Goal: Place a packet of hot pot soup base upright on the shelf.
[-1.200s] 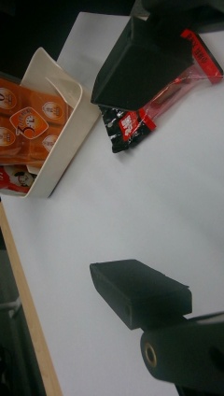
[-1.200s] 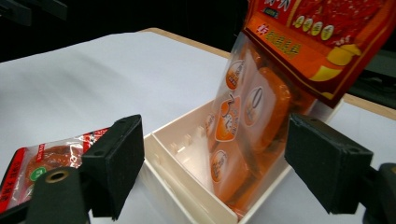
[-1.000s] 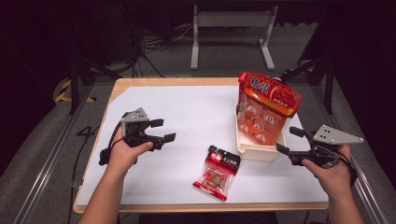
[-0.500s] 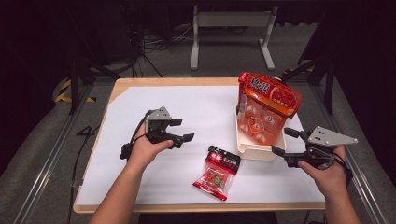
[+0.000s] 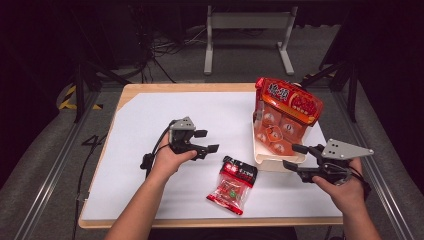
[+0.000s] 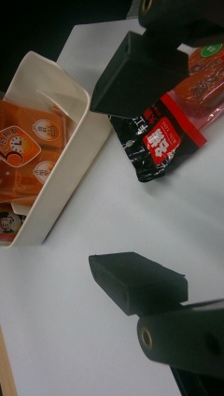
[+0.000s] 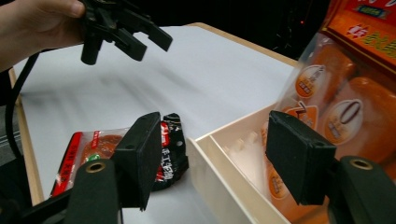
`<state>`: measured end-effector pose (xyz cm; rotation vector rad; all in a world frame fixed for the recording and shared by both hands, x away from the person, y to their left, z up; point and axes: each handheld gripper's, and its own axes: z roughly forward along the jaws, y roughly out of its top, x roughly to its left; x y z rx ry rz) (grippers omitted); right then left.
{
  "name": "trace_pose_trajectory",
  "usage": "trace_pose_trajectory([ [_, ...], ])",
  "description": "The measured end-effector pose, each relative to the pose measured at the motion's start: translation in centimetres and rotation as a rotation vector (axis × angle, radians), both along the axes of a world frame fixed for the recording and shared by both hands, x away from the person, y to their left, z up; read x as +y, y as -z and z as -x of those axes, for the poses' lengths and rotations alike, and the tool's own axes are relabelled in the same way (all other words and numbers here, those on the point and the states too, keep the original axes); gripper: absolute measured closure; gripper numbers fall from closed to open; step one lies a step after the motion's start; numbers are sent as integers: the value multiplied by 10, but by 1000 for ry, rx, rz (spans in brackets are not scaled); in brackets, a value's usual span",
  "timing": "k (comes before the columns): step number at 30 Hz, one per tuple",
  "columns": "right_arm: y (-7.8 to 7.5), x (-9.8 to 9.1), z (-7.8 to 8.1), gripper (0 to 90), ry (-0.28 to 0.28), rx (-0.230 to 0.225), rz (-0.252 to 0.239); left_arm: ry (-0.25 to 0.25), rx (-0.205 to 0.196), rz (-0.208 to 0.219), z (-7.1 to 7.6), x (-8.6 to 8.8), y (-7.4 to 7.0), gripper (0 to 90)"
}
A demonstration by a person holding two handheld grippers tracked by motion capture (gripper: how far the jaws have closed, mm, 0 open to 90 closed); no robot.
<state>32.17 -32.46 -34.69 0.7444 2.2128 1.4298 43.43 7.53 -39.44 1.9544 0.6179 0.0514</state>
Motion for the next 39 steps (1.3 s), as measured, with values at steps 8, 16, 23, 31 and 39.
trace_pose_trajectory([
  [8, 6, 17, 0, 365, -54, 6, 11, 27, 7, -20, -1, -13, 8, 253],
  [16, 17, 31, -3, 401, -116, 22, 16, 54, 28, -42, -4, -26, 18, 247],
  [23, 26, 45, -3, 410, -165, 40, 27, 67, 52, -59, -7, -34, 26, 256],
  [31, 36, 58, -3, 407, -205, 58, 48, 103, 85, -93, -8, -42, 36, 289],
  [39, 41, 65, -2, 407, -230, 66, 59, 126, 96, -107, -8, -47, 41, 354],
])
